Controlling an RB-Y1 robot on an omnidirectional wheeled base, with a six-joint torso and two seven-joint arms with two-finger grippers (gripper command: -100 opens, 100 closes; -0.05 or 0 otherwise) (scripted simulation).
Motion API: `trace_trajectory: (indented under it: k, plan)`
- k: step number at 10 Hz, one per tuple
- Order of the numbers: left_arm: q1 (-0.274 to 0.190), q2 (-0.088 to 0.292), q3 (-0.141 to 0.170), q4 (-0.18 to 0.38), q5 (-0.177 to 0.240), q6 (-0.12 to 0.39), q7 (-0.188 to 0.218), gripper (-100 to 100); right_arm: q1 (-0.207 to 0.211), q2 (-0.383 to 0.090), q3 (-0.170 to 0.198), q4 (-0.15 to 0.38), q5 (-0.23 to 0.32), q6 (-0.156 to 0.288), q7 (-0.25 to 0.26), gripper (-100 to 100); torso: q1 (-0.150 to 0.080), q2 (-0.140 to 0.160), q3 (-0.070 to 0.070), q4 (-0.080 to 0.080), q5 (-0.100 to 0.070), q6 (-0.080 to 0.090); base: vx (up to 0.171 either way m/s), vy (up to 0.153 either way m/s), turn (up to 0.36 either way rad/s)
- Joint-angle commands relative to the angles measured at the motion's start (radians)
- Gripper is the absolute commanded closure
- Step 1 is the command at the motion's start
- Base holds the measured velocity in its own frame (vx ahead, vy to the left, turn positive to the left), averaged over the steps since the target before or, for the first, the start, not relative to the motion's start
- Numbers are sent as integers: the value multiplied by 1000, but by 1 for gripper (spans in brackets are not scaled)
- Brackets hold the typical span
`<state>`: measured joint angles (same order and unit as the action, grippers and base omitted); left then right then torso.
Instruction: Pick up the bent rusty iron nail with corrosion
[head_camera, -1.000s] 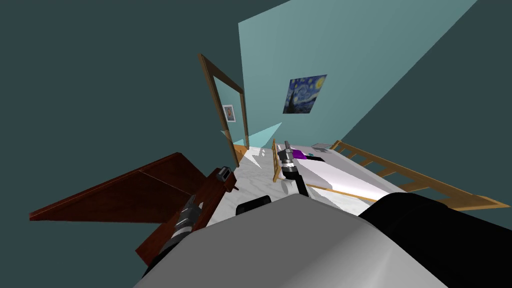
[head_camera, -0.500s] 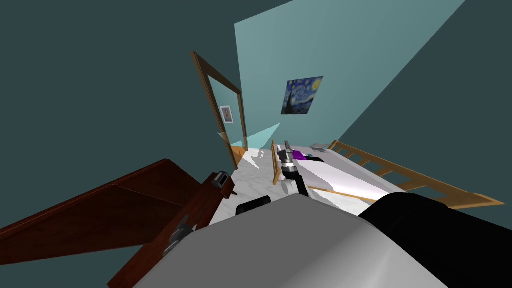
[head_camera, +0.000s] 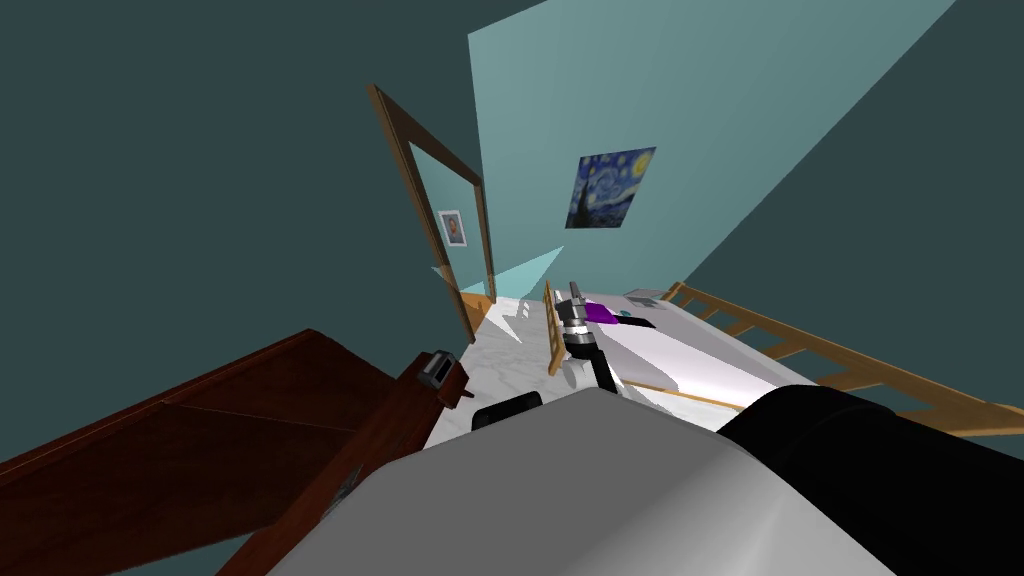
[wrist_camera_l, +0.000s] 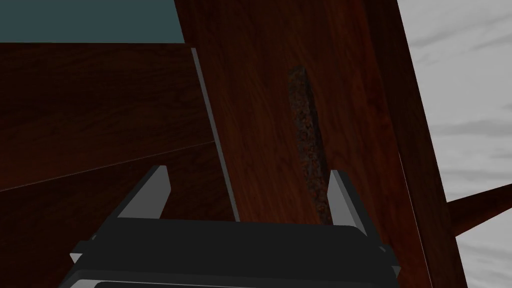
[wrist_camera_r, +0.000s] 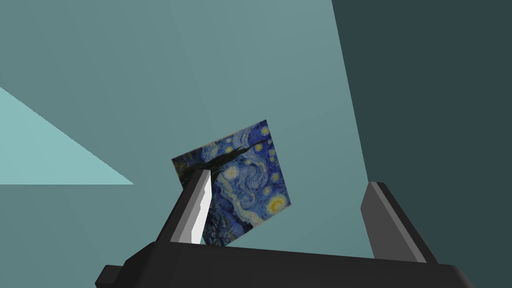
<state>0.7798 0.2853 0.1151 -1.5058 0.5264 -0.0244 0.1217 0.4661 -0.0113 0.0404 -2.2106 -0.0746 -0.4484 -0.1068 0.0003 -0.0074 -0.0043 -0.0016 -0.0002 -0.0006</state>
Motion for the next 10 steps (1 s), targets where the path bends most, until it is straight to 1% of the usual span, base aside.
trace_trajectory:
  k: [1,2,4,5,7,9,10]
  plan:
    - [-1,-3,20,50,37,28,2,-100,0,0,0,0,0,0,0,0,0,0,0,0,0,0,164,-29,31]
    - [-1,-3,20,63,37,28,2,-100,0,0,0,0,0,0,0,0,-2,-2,-1,0,0,0,126,-22,25]
    - [1,-5,45,125,87,59,5,-100,0,0,0,0,0,0,0,0,0,0,0,0,0,0,144,14,43]
    - [1,-5,45,136,87,59,5,-100,0,0,0,0,0,0,0,0,1,-2,-1,0,0,0,122,11,23]
    - [3,-7,71,200,135,88,7,-100,0,0,0,0,0,0,0,0,0,1,0,0,0,0,141,-2,44]
    - [4,-11,94,267,179,114,7,-100,0,0,0,0,0,0,0,0,-2,-5,-3,-1,0,0,219,-25,64]
    - [4,-12,105,295,199,126,8,-100,0,0,0,0,0,0,0,0,-1,-6,-3,-1,0,0,186,23,55]
